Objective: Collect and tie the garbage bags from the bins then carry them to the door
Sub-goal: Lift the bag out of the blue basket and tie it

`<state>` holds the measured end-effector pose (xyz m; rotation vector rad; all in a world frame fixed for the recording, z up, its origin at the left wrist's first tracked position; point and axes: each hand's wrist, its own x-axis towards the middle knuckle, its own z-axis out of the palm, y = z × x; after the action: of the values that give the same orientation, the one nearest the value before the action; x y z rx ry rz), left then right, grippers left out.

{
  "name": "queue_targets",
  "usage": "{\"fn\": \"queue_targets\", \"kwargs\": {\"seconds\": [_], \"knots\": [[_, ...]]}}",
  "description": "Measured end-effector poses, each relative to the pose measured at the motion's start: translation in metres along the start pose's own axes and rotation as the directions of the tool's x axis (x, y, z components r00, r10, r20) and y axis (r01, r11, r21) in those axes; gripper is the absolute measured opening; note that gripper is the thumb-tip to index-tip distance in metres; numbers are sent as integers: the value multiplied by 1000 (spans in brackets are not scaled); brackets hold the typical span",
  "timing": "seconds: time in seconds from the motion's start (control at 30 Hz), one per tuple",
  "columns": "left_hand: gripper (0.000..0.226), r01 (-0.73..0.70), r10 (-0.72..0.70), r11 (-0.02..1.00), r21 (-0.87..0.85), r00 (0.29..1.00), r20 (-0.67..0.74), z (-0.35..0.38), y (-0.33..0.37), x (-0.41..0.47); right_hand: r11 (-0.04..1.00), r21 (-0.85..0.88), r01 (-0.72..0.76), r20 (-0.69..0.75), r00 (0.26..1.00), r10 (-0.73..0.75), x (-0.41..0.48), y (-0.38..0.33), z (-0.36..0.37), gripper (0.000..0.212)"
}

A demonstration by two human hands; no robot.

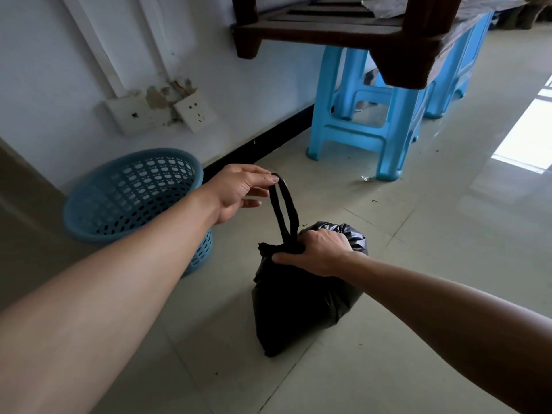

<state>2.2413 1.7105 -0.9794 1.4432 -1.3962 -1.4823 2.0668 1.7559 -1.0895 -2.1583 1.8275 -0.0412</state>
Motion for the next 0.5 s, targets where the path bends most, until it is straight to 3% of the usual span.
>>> {"fn": "queue_targets", "kwargs": {"seconds": [0.07, 0.13, 0.2, 0.27, 0.37, 0.43, 0.5], "knots": [[2, 13, -13, 1000, -8, 998, 65, -1, 0, 0, 997, 56, -48, -56, 997, 51, 2, -1, 3, 65], [10, 50, -51, 999, 14, 996, 72, -8, -8, 1, 964, 256, -76, 16, 997, 75, 5, 0, 6, 46], [17, 92, -92, 981, 170, 996, -7, -21, -24, 3, 825, 557, -98, 118, 992, 37, 6, 3, 5, 32], [25, 170, -166, 919, 354, 985, -42, -31, -43, 1, 655, 741, -147, 183, 983, 14, 3, 3, -2, 27], [33, 287, -321, 902, 322, 945, 59, -34, -61, -5, 502, 849, -164, 205, 978, -26, 0, 6, -10, 24], [29, 281, -324, 920, 272, 938, 127, -29, -63, -7, 493, 855, -158, 212, 976, -56, 0, 5, -13, 24], [14, 220, -255, 941, 258, 961, 108, -22, -60, -5, 545, 821, -173, 235, 971, -45, 1, 4, -12, 32]]}}
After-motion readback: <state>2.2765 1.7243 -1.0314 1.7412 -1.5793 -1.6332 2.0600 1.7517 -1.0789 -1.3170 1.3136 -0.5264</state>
